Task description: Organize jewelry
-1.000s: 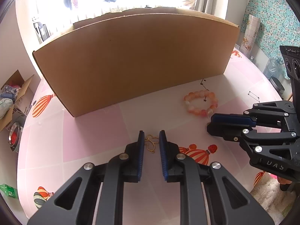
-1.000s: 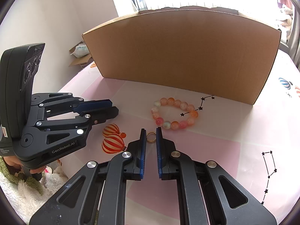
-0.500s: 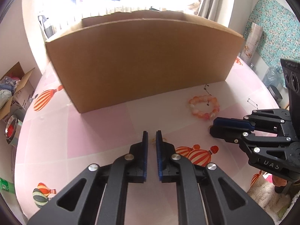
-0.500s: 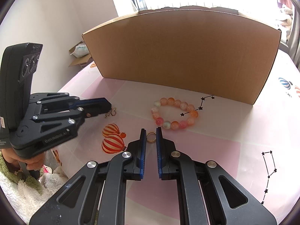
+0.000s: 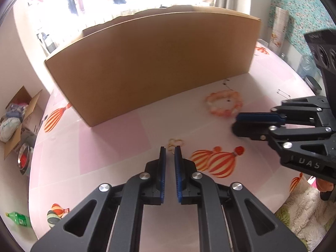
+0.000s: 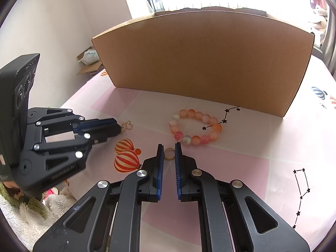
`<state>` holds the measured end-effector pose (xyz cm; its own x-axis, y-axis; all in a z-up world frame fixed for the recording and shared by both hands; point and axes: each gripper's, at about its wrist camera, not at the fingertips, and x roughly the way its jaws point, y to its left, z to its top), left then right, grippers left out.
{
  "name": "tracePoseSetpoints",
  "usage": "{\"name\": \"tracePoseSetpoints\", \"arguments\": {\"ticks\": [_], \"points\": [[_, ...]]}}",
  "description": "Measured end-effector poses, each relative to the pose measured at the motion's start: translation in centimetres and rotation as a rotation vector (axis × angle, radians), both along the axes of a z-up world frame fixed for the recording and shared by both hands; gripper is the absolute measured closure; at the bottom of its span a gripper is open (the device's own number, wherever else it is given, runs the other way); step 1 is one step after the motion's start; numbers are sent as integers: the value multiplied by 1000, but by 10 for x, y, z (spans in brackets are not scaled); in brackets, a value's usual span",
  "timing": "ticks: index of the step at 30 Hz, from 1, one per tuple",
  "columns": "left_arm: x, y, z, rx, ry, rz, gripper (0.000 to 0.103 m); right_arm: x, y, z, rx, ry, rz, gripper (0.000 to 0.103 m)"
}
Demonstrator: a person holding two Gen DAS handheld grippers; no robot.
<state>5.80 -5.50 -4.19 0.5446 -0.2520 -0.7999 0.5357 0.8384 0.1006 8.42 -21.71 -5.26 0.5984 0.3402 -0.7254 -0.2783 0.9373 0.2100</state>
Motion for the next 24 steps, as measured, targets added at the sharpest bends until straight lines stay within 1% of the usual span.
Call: {"name": "tracePoseSetpoints", "arguments": {"ticks": [4, 7, 10, 14, 17, 19, 22, 24], "points": [[1, -6, -1, -23, 8, -20, 95, 0, 0, 0, 1, -1, 0, 95], [3, -5, -1, -57, 17, -28, 95, 0, -1, 0, 3, 0, -1, 95], [7, 2, 0, -105, 34, -25, 95, 0, 0, 0, 3, 0, -1, 95], [9, 10, 5, -126, 29, -8, 95, 0, 0, 0, 4, -1, -3, 95], [11, 11, 5, -128, 42, -14, 92, 0, 0, 0, 5, -1, -3, 95], [9, 5, 5, -123, 54, -23, 85, 0, 0, 0, 4, -1, -4, 95], [8, 2, 4, -114, 56, -44, 80, 0, 1, 0, 3, -1, -4, 95], [9, 1, 3, -110, 55, -50, 80, 0, 1, 0, 3, -1, -3, 95]]}}
